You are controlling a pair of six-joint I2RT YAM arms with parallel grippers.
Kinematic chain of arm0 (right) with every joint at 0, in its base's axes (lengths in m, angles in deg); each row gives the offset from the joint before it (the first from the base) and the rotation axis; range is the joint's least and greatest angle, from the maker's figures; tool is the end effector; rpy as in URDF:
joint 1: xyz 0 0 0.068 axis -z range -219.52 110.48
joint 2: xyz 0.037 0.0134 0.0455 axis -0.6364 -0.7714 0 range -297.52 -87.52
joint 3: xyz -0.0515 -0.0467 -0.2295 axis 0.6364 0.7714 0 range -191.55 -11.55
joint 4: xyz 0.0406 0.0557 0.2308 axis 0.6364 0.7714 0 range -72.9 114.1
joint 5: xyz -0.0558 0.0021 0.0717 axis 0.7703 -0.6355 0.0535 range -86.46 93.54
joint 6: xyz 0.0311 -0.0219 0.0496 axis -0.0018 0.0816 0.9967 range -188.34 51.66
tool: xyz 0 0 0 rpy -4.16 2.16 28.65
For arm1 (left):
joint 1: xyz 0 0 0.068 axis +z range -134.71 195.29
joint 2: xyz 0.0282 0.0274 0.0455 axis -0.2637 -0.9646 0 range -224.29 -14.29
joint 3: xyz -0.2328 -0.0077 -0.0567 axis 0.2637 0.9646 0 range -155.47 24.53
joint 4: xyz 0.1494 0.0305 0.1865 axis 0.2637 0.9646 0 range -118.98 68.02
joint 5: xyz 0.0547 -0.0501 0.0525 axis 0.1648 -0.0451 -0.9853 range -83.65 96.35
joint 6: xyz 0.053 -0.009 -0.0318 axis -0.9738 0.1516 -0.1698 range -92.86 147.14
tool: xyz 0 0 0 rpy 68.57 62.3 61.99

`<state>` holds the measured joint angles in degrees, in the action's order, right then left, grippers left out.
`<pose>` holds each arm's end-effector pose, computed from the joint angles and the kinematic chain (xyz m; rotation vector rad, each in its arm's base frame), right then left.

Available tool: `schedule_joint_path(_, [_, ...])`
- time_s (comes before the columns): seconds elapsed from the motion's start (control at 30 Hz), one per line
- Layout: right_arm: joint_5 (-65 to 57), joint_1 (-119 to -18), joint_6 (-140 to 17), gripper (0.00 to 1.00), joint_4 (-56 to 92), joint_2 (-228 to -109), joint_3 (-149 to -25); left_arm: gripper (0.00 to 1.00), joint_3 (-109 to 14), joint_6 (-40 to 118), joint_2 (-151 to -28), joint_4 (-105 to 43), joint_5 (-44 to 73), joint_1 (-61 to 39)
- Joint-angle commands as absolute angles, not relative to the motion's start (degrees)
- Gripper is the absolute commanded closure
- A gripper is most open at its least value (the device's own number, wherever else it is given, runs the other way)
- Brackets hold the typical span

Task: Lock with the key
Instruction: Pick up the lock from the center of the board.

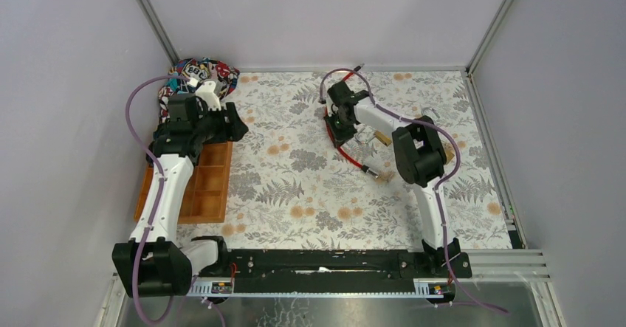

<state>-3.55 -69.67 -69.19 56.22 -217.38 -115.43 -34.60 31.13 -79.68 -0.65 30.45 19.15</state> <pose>0.3818 0.2285 0.1361 -0.7668 2.6256 0.3168 0.2499 -0.0026 0.2909 0.0928 2.1479 -0.4573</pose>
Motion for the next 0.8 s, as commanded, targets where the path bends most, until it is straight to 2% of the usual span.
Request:
schedule_joint_path(0.0, [-9.6, -74.9, -61.5, 0.78, 56.3, -213.4, -109.0, 0.26, -35.2, 33.7, -80.5, 0.3, 30.7, 19.0])
schedule_joint_path(0.13, [-13.3, -84.7, -50.0, 0.75, 49.5, -209.3, -103.2, 0.28, -34.1, 33.4, -83.0, -1.0, 29.6, 18.1])
schedule_joint_path(0.27, [-15.3, -93.8, -42.4, 0.6, 46.3, -209.5, -105.2, 0.34, -33.9, 33.0, -88.0, -1.3, 27.8, 17.0])
schedule_joint_path(0.37, [-17.8, -96.0, -39.2, 0.46, 43.2, -208.6, -107.2, 0.46, -33.7, 32.1, -91.8, -1.3, 28.0, 15.6])
schedule_joint_path(0.43, [-19.7, -96.1, -38.4, 0.38, 41.9, -206.8, -107.7, 0.48, -33.3, 31.5, -94.7, -1.3, 27.5, 13.1])
schedule_joint_path(0.53, [-16.0, -95.9, -41.0, 0.32, 45.6, -203.0, -109.5, 0.47, -32.3, 29.4, -98.2, -1.3, 25.7, 9.5])
schedule_joint_path(0.63, [-10.6, -94.2, -43.6, 0.26, 48.4, -197.5, -108.0, 0.39, -31.5, 26.2, -101.1, -1.2, 23.6, 6.2])
schedule_joint_path(0.77, [-6.8, -89.4, -44.5, 0.25, 49.0, -189.9, -101.9, 0.31, -31.7, 21.0, -105.1, 0.2, 17.4, 1.0])
